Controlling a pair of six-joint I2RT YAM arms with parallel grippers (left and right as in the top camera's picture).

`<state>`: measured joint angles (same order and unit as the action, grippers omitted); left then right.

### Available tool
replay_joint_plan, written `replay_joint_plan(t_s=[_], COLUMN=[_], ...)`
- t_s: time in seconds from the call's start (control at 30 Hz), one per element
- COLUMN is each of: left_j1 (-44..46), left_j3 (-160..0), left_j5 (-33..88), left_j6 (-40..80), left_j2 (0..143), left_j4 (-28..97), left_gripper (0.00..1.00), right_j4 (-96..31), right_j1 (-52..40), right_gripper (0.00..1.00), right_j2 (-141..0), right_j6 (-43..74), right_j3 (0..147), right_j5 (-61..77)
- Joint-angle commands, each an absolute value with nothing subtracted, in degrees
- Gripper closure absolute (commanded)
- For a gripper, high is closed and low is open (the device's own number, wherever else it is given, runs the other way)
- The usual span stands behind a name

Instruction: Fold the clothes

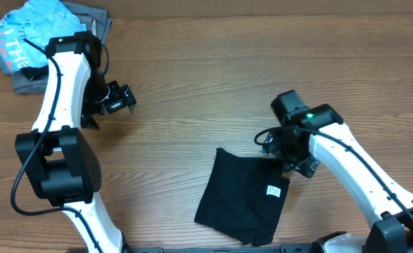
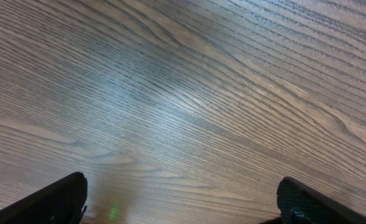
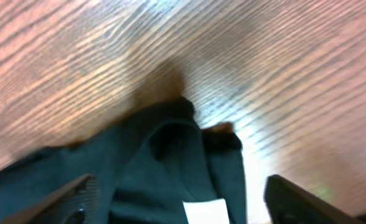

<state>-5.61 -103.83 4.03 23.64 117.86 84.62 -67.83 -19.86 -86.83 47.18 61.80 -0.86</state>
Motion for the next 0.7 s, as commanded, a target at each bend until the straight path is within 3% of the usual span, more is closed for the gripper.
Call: replay_joint_plan(t_s=[0.0,0.07,0.13,0.37,0.47,0.53,0.67], left_j1=[-5.17,-5.17,-5.17,-5.17,-5.17,-5.17,-5.17], left_j3=[-103.55,-103.55,-103.55,-103.55,-103.55,-103.55,-103.55], left_j5=[4.47,4.47,4.47,4.47,4.47,4.47,4.47], left_j6=[22.63,22.26,22.26,22.26,22.26,22.26,22.26], left_j2=[116.53,116.51,116.51,116.53,116.51,116.53,116.51], left_j4=[84.82,84.82,84.82,84.77,84.79,84.79,84.79], left_gripper=[0.00,0.00,0.00,0.00,0.00,0.00,0.00], right_j4=[-66.08,-64.73,-63.44,-58.15,-57.74,-58.08,-58.96], right_j1=[-18.74,-18.50,-18.50,-17.98,-17.02,-16.12,-13.85], right_gripper=[0.24,0.43,0.55,0.55,0.73,0.92,0.96], right_j2=[-85.95,-85.93,-85.95,-85.95,-85.95,-85.95,-85.95], right_j6=[44.49,44.49,44.51,44.51,44.49,44.51,44.51], right_j3=[58.43,56.58,54.76,48.80,47.79,47.72,47.72], right_j5=[1.63,1.83,2.22,2.70,2.66,2.63,2.46])
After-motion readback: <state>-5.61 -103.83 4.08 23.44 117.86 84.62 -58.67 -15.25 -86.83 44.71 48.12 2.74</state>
